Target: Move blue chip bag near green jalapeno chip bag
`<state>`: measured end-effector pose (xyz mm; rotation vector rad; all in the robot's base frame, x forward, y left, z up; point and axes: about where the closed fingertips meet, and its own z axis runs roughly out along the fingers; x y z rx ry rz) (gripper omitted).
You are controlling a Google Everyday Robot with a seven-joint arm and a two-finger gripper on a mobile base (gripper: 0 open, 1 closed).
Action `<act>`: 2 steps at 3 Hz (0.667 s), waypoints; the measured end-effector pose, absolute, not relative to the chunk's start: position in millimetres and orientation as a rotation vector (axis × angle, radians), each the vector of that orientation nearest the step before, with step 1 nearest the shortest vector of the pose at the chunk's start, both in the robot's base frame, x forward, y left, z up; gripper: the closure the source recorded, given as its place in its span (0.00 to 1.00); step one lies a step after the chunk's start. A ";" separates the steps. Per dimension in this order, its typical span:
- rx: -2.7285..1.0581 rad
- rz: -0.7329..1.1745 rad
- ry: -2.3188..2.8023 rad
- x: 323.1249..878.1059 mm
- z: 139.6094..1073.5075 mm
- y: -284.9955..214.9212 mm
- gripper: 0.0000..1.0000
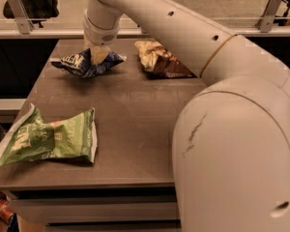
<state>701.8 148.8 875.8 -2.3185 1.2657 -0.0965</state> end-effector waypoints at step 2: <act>-2.285 -0.194 1.254 692.6 910.3 128.0 1.00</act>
Offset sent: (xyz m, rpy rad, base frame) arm -0.0163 -0.0352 0.0622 -0.0049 -0.1297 -0.0282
